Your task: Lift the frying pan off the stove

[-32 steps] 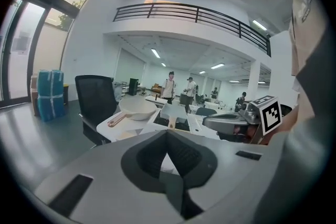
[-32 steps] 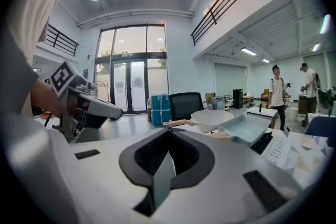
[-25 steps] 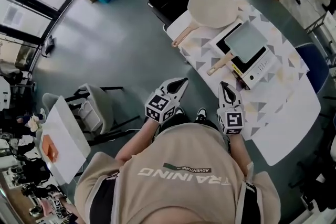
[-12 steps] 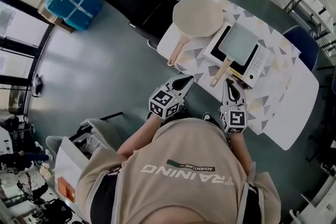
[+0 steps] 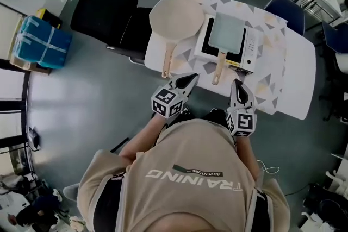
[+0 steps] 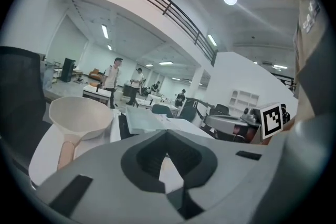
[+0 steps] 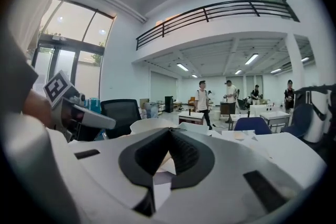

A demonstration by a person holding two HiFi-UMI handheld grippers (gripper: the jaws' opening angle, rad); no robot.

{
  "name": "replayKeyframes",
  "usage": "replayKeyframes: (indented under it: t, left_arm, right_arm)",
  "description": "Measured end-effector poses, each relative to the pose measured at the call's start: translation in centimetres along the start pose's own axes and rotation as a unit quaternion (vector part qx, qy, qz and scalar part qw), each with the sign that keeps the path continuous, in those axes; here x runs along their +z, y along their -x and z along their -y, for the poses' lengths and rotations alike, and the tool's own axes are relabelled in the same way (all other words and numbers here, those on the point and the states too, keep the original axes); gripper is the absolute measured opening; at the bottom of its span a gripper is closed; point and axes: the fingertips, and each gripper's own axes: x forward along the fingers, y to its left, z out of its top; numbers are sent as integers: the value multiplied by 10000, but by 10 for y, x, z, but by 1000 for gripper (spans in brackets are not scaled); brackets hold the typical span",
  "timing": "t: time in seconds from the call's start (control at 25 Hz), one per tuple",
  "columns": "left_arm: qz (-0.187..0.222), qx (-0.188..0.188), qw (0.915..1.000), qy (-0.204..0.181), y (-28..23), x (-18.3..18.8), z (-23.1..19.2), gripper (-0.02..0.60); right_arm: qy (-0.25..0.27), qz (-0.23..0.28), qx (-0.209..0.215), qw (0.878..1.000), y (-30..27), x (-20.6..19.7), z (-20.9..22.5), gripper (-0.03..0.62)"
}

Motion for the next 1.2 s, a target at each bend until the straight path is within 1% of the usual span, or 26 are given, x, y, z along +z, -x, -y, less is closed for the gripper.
replayKeyframes:
  t: [0.16, 0.32, 0.48, 0.6, 0.68, 0.72, 0.76, 0.84, 0.92, 0.96, 1.0, 1.08, 1.12, 1.2]
  left_arm:
    - [-70, -287, 9995, 138, -19, 3, -3, 5]
    - [-246, -389, 9988, 183, -40, 4, -8, 5]
    - [-488, -275, 9982, 211, -61, 7, -16, 5]
    - [-672, -136, 9975, 152, -71, 9, -22, 5]
    - [-786, -76, 9967, 189, -80, 8, -26, 5]
    - [-838, -62, 9960, 288, -84, 7, -29, 5]
    - [-881, -73, 9950, 466, -89, 5, -31, 5]
    - [-957, -196, 9897, 1048, -99, -1, -34, 21]
    - [-1000, -364, 9804, 1658, -107, -7, -35, 100]
    - [-1007, -392, 9776, 1804, -110, -9, -36, 103]
    - [-1030, -359, 9774, 1813, -112, -11, -37, 103]
    - [-1171, -246, 9785, 1681, -116, -17, -39, 103]
    - [-1255, -237, 9776, 1671, -118, -20, -39, 105]
    - [-1367, -291, 9737, 1797, -121, -25, -39, 114]
  right_arm:
    - [-21, -74, -260, 9996, 5, -4, 8, -2]
    - [-138, -69, -319, 9994, -2, -6, 19, -2]
    - [-188, -87, -204, 9996, -19, -11, 34, -2]
    - [-161, -55, 20, 9999, -36, -10, 42, -2]
    - [-161, -16, 173, 9997, -47, -7, 50, -2]
    - [-159, 5, 235, 9996, -52, -6, 54, -2]
    - [-153, 26, 289, 9995, -57, -5, 58, -2]
    - [-104, 60, 384, 9992, -64, -5, 68, -2]
    - [-21, 61, 467, 9989, -68, -7, 76, -2]
    - [16, 48, 503, 9987, -69, -8, 79, -2]
    - [46, 27, 538, 9985, -69, -10, 82, -2]
    - [81, -27, 595, 9982, -70, -13, 87, -2]
    - [88, -53, 610, 9981, -70, -15, 89, -2]
    - [86, -93, 619, 9980, -71, -16, 90, -2]
